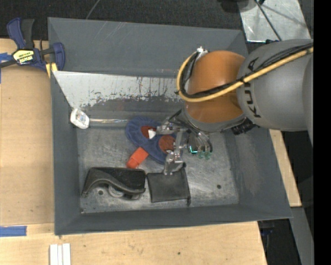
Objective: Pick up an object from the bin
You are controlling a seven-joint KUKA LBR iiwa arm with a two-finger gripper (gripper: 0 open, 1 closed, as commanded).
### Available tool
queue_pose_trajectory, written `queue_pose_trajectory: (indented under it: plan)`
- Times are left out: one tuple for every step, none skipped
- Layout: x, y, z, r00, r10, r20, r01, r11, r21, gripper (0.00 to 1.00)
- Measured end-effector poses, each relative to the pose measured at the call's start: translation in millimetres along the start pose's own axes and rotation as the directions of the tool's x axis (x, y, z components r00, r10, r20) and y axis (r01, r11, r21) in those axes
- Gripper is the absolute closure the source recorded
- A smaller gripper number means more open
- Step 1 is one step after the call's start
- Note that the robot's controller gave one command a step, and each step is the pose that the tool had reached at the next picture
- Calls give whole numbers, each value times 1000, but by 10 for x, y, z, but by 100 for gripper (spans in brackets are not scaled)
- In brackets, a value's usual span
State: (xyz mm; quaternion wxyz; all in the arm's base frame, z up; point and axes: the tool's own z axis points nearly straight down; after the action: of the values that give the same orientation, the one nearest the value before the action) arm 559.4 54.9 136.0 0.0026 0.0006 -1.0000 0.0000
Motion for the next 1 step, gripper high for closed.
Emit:
queue_pose_trajectory:
  plan:
    - [166, 448, 590, 993, -114, 31, 113, 994, 7, 0]
